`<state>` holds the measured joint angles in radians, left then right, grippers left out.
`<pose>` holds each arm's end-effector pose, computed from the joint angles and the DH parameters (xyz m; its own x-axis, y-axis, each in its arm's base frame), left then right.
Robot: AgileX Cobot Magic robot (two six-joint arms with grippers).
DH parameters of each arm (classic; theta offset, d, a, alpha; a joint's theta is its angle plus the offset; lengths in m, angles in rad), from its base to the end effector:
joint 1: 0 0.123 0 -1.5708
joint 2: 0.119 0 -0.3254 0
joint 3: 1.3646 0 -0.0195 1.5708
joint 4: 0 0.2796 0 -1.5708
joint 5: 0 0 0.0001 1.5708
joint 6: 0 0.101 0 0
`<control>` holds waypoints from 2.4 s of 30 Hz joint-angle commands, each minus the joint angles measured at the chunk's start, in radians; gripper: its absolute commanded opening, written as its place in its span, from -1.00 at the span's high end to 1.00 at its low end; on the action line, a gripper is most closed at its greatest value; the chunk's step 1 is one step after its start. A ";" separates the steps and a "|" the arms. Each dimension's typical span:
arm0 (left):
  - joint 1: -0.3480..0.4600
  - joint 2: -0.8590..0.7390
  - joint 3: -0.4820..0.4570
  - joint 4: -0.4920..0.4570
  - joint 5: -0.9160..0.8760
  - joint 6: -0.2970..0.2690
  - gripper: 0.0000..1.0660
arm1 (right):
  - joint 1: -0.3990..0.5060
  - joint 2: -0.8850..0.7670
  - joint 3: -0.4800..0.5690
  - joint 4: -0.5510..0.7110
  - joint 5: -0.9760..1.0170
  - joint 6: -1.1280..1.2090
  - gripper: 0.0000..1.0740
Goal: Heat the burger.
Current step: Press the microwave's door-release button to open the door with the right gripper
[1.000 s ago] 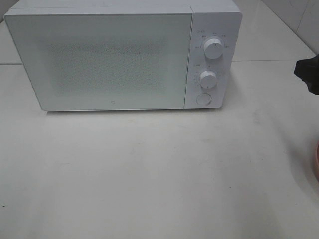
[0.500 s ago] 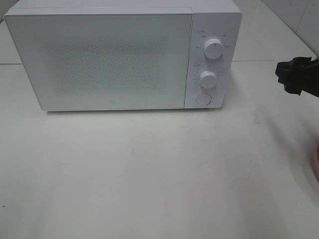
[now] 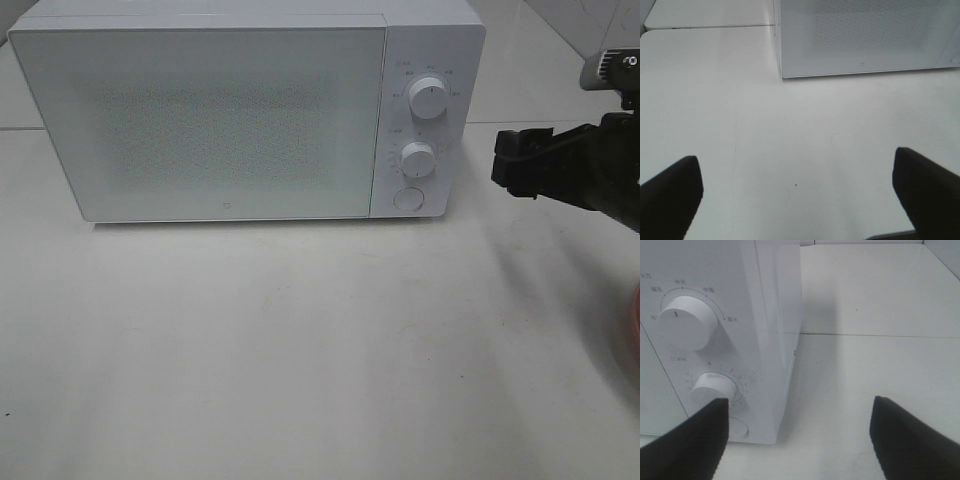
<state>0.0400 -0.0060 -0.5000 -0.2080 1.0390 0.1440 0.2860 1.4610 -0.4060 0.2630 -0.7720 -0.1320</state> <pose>-0.0116 -0.0185 0.2901 -0.4173 0.0201 -0.9085 0.1375 0.9896 -0.0413 0.2687 0.0599 0.2080 -0.2090 -0.0015 -0.9779 -0.0953 0.9953 0.0189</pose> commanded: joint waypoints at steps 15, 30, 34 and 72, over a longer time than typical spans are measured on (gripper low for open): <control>0.001 -0.024 0.003 -0.003 -0.010 -0.002 -0.83 | 0.324 0.196 -0.002 0.384 -0.358 -0.159 -0.40; 0.001 -0.024 0.003 -0.003 -0.010 -0.002 -0.83 | 0.529 0.356 -0.002 0.558 -0.533 -0.160 -0.34; 0.001 -0.024 0.003 -0.003 -0.010 -0.002 -0.83 | 0.550 0.361 -0.002 0.569 -0.534 -0.159 -0.29; 0.001 -0.024 0.003 -0.003 -0.010 -0.002 -0.83 | 0.555 0.361 -0.002 0.558 -0.399 1.426 1.00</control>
<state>0.0400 -0.0060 -0.5000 -0.2080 1.0390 0.1440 0.8380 1.8240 -0.4080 0.8350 -1.1720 1.2340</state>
